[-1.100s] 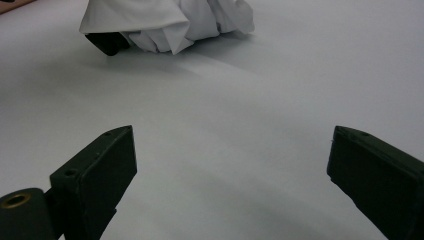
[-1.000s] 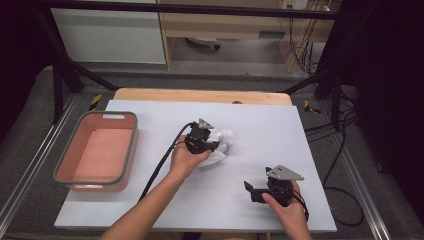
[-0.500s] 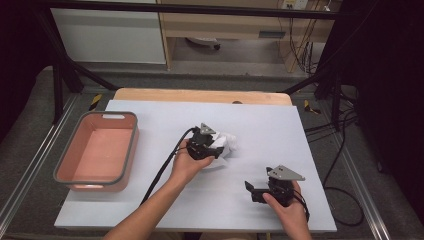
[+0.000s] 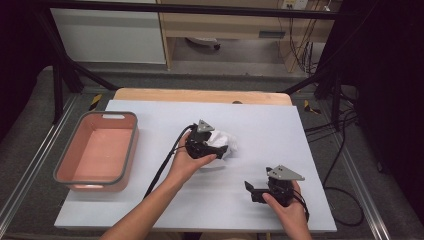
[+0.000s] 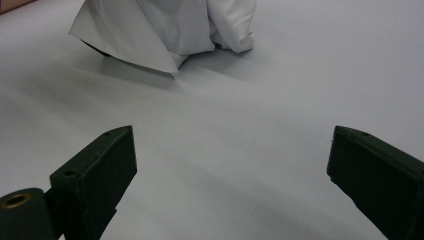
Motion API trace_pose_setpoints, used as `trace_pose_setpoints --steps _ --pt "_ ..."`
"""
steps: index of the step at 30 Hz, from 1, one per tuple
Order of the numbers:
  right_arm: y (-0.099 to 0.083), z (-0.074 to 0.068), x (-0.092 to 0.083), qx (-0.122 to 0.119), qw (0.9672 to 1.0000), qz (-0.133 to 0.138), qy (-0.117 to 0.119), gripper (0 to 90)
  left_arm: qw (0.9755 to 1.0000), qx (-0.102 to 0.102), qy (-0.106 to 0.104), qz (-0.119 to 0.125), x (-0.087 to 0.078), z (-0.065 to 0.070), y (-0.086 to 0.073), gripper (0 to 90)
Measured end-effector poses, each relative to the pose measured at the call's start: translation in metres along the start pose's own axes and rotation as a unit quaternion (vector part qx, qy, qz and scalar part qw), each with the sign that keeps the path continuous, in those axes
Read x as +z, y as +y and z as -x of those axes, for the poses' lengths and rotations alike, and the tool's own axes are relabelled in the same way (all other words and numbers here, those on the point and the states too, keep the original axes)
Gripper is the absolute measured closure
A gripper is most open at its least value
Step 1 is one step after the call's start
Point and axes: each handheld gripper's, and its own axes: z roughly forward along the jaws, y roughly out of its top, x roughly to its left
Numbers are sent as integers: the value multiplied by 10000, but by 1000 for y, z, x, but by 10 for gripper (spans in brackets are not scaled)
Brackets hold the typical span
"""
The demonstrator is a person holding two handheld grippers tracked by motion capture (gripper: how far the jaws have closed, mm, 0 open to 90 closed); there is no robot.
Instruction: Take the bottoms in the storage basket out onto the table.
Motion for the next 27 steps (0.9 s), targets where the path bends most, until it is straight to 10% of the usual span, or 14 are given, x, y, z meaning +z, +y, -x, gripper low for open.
trace_pose_setpoints --steps 27 --pt "0 -1 0 -19 10000 53 34 52 9988 189 -133 430 -35 -1 17 55"
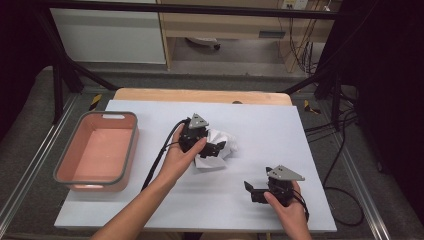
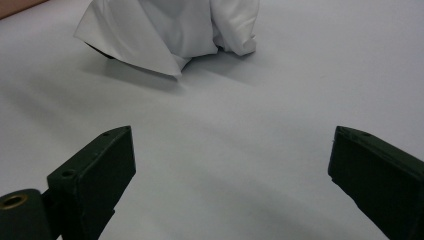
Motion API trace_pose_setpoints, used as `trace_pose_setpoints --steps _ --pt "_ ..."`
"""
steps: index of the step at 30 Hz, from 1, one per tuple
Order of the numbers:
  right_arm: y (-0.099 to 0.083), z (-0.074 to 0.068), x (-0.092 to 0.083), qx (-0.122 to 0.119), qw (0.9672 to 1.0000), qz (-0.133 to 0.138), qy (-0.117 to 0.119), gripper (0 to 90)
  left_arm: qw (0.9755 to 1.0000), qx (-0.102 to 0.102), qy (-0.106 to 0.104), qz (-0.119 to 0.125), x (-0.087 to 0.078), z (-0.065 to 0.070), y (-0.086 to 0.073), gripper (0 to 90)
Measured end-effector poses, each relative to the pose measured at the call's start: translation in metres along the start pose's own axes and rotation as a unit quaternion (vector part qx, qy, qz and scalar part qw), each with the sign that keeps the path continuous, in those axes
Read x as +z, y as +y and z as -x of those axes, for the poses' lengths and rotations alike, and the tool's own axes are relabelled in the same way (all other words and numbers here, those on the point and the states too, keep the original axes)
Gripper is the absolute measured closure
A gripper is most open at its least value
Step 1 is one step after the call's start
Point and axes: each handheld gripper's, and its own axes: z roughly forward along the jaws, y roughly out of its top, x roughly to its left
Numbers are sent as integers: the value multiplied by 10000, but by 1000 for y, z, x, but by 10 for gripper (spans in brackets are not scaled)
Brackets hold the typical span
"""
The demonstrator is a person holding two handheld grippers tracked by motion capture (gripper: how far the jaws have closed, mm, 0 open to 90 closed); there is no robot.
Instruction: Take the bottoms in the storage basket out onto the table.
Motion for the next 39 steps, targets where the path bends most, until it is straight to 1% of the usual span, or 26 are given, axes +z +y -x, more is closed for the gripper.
trace_pose_setpoints --steps 3,6,10,12,13,14,15,17,19,21,24,25,28,29,30,32,35,36,39 --pt "0 0 -1 5 10000 -8 4 52 10000 15 -6 36 -4 0 2 53" --pt "0 1 -2 8 10000 14 2 50 9999 -15 -29 102 -10 1 5 54" --pt "0 2 -2 45 10000 16 3 51 9999 -10 -47 111 -16 1 6 54" --pt "0 3 -3 -3 10000 28 8 51 9999 23 -47 136 -20 0 6 54" --pt "0 3 -4 -8 10000 55 9 50 9998 20 -8 172 -24 -1 8 56" --pt "0 3 -4 -8 10000 55 9 50 9998 20 -8 172 -24 -1 8 58" --pt "0 3 -4 6 10000 38 -4 51 9997 9 6 224 -28 -3 9 58" --pt "-1 4 -5 6 10000 36 -12 51 9997 -6 23 255 -32 -5 10 58" --pt "0 3 -4 11 10000 39 -10 51 9997 7 40 251 -34 -6 10 59" --pt "1 3 -4 -9 10000 70 5 50 9998 32 56 183 -38 -9 11 62" --pt "1 3 -3 10 10000 55 12 51 9998 19 87 184 -41 -11 11 61" --pt "1 3 -3 12 10000 58 5 51 9997 -6 127 202 -46 -14 11 61" --pt "1 3 -5 3 10000 81 6 51 9996 2 181 203 -49 -15 11 61" --pt "1 3 -6 9 9999 100 -8 50 9996 0 198 200 -54 -18 11 61" --pt "1 3 -6 9 9999 100 -8 50 9996 0 198 200 -54 -18 11 61" --pt "2 2 -6 15 9999 112 -1 50 9994 -8 247 222 -63 -20 10 60" --pt "2 1 -5 29 9999 102 13 50 9994 4 282 217 -72 -23 11 60" --pt "2 1 -4 16 9999 96 24 50 9994 4 282 217 -72 -23 11 60" --pt "2 0 -4 -3 10000 89 21 50 9992 -12 296 261 -80 -26 12 60"
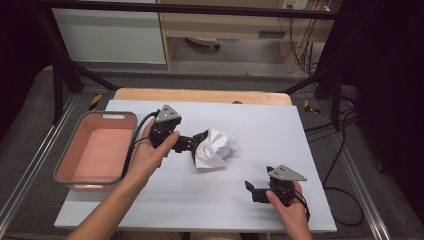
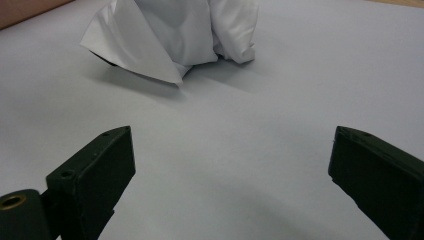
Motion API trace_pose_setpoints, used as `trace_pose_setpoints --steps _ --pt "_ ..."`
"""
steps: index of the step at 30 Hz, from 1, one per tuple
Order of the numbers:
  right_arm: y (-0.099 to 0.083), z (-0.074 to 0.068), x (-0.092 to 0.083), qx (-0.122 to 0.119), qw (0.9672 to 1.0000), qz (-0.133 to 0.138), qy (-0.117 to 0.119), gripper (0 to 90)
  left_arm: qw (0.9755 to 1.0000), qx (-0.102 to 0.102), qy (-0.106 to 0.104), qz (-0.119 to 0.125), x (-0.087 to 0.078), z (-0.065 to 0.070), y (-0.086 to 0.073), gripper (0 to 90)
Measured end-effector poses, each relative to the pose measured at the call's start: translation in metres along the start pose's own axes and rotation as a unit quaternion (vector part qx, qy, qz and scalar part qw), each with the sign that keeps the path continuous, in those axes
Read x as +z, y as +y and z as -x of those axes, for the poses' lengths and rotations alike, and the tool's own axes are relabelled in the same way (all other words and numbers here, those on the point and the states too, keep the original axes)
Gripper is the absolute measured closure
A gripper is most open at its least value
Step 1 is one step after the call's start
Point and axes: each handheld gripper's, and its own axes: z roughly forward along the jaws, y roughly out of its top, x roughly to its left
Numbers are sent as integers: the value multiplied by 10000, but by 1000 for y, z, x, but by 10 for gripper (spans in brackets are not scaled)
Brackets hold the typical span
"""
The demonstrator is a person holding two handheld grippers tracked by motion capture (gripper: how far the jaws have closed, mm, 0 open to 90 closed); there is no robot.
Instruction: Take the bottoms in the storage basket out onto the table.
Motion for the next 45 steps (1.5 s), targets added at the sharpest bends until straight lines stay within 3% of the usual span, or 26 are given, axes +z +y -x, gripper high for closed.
trace_pose_setpoints --steps 9,19,24,29,38,45 --pt "-1 2 0 51 10000 9 -26 51 10000 45 42 -3 -20 -8 0 59" --pt "-1 2 0 83 10000 18 -4 50 9996 -78 247 81 -47 -24 -7 59" --pt "-2 2 -2 75 10000 32 -25 51 9988 -163 434 172 -70 -35 -12 59" --pt "-3 2 -2 104 9999 16 -50 51 9986 -230 467 136 -82 -44 -20 59" --pt "-2 4 -1 101 9999 24 -61 53 9969 -445 626 160 -92 -64 -38 58" --pt "-3 6 -4 110 9999 46 -101 52 9962 -471 707 198 -101 -68 -40 58"
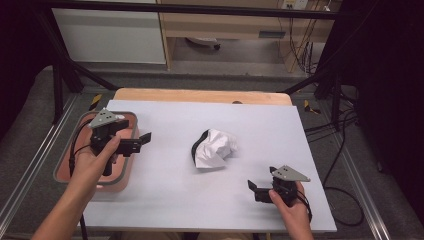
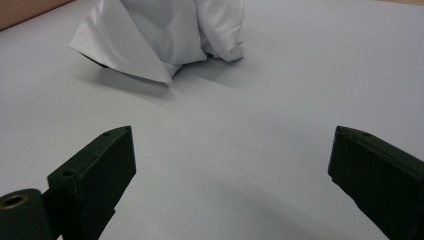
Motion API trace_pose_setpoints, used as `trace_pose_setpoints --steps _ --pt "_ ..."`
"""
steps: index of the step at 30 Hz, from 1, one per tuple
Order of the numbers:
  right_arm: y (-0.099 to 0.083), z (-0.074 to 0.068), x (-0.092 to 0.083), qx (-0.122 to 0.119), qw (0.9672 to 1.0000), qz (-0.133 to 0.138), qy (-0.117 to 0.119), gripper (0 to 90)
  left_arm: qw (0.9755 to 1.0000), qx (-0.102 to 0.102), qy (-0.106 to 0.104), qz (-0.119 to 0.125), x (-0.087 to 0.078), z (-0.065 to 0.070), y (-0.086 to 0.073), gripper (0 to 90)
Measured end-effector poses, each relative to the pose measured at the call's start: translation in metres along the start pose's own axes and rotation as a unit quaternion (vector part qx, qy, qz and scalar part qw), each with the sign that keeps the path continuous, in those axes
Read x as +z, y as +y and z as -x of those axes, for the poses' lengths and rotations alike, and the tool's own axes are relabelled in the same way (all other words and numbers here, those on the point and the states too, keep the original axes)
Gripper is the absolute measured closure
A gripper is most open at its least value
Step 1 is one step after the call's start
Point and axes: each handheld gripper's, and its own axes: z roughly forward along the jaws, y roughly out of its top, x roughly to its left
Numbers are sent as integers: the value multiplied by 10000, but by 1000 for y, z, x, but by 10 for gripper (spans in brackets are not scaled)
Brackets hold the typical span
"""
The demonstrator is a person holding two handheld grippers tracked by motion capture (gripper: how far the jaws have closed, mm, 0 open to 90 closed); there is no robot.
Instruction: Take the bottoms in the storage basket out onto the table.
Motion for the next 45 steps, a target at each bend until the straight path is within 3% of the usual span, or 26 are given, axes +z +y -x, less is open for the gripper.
trace_pose_setpoints --steps 15,29,45 --pt "0 2 -2 47 10000 36 -37 53 9998 -46 114 154 -28 -11 3 54" --pt "0 2 -2 48 9999 97 -26 52 9996 26 205 185 -44 -14 2 48" --pt "1 2 -5 0 9998 200 -8 52 9985 -82 326 425 -71 -23 0 47"
